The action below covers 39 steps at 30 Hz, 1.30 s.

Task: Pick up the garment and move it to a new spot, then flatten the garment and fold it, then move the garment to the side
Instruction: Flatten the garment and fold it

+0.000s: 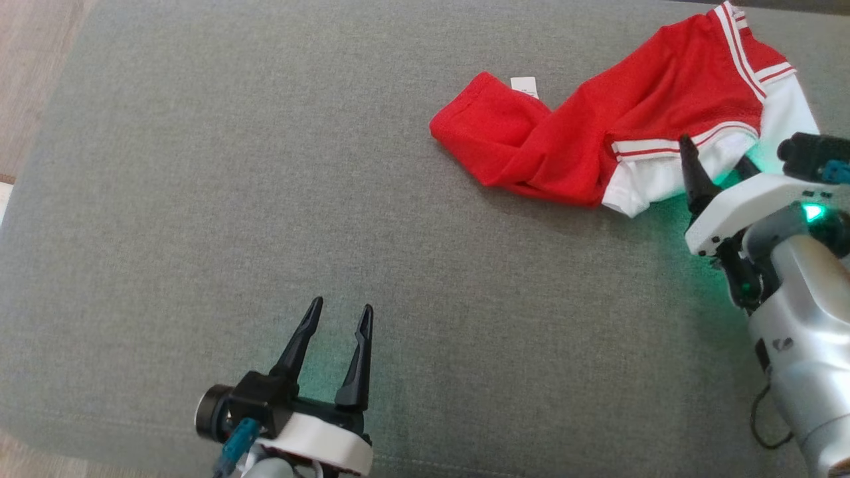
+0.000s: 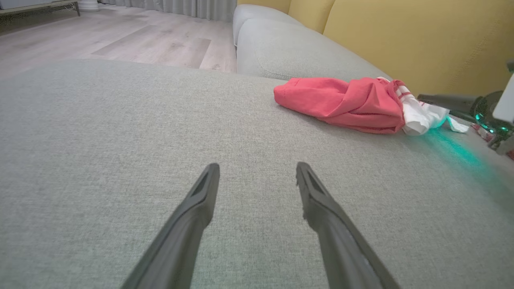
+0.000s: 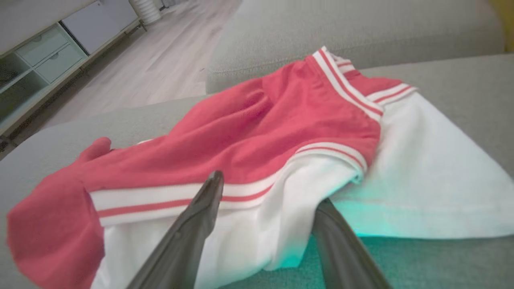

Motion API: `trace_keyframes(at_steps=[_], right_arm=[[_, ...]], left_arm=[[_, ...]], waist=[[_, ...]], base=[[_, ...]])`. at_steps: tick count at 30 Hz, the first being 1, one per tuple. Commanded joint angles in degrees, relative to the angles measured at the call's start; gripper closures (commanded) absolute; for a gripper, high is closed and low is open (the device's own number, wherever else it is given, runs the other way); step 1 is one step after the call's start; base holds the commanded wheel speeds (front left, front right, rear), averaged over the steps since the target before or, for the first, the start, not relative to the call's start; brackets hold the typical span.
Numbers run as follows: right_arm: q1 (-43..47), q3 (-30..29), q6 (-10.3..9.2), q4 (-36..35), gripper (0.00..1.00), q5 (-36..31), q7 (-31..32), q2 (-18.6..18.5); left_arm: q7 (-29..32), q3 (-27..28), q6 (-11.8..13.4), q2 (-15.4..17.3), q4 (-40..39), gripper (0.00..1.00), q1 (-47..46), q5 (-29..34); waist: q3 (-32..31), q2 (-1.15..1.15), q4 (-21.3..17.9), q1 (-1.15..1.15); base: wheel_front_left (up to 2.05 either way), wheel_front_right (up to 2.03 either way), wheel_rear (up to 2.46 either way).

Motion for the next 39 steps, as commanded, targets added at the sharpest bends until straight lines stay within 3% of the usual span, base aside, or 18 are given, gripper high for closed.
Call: trace_keyframes(at_steps=[1, 12, 13, 14, 15, 16, 17, 22, 27, 33, 39], right_arm=[[-2.32, 1.14, 0.37, -0.56, 0.0, -1.8, -1.64, -0.7], [-3.87, 2.69, 0.37, 2.23, 0.0, -4.02, 0.41, 1.3], [-3.98, 2.92, 0.37, 2.35, 0.18, -3.71, 0.61, 1.43], [-4.13, 3.18, 0.37, 2.48, 0.51, -3.57, 0.63, 1.49], [-4.35, 3.48, 0.37, 2.6, 0.67, -3.65, 0.41, 1.47], [-4.59, 3.77, 0.37, 2.73, 0.97, -3.82, 0.04, 1.41], [-4.86, 4.06, 0.37, 2.73, 1.0, -4.01, -0.56, 1.4], [-4.82, 5.84, 0.37, 0.02, 1.0, -2.9, -3.61, 2.04], [-0.31, 8.56, 0.37, -8.28, 1.0, -0.34, -5.0, 1.74], [11.94, 8.33, 0.37, -23.7, 1.0, 1.33, -1.68, 0.14], [29.44, -0.2, 0.37, -44.63, 1.0, -1.68, 7.02, 0.0]], left_arm=[[-0.27, 1.33, 0.44, 1.09, -1.68, 0.0, -1.94, 0.2], [-0.08, 1.29, 0.78, 1.56, -2.21, 0.0, -1.87, -0.16], [-0.07, 1.27, 0.78, 1.59, -2.25, 0.0, -1.95, -0.17], [-0.07, 1.26, 0.77, 1.62, -2.27, 0.0, -2.04, -0.19], [-0.07, 1.24, 0.79, 1.64, -2.26, 0.0, -2.12, -0.2], [-0.07, 1.23, 0.82, 1.65, -2.25, 0.0, -2.19, -0.21], [-0.07, 1.21, 0.84, 1.65, -2.21, 0.0, -2.26, -0.22], [-0.19, 1.53, 1.16, 1.77, -1.88, 0.0, -1.92, -0.58], [-0.43, 2.18, 1.51, 1.95, -1.66, 0.0, -0.6, -1.32], [-0.7, 3.28, 2.18, 2.5, -1.97, 0.0, 1.7, -2.24], [-0.85, 4.34, 2.93, 3.28, -3.06, 0.0, 3.93, -2.96]], waist=[[-0.25, 0.0, -0.08, 0.0], [-0.61, 0.0, -0.72, 0.0], [-0.48, 0.0, -0.71, 0.0], [-0.36, 0.0, -0.69, 0.0], [-0.29, 0.0, -0.69, 0.0], [-0.23, 0.0, -0.68, 0.0], [-0.23, 0.0, -0.65, 0.0], [-1.43, 0.0, -1.19, 0.0], [-4.54, 0.0, -3.06, 0.0], [-9.47, 0.0, -6.1, 0.0], [-12.08, 0.0, -8.02, 0.0]], base=[[0.0, 0.0, 0.0], [0.0, 0.0, 0.0], [0.0, 0.0, 0.0], [0.0, 0.0, 0.0], [0.0, 0.0, 0.0], [0.0, 0.0, 0.0], [0.0, 0.0, 0.0], [0.0, 0.0, 0.0], [0.0, 0.0, 0.0], [0.0, 0.0, 0.0], [0.0, 0.0, 0.0]])
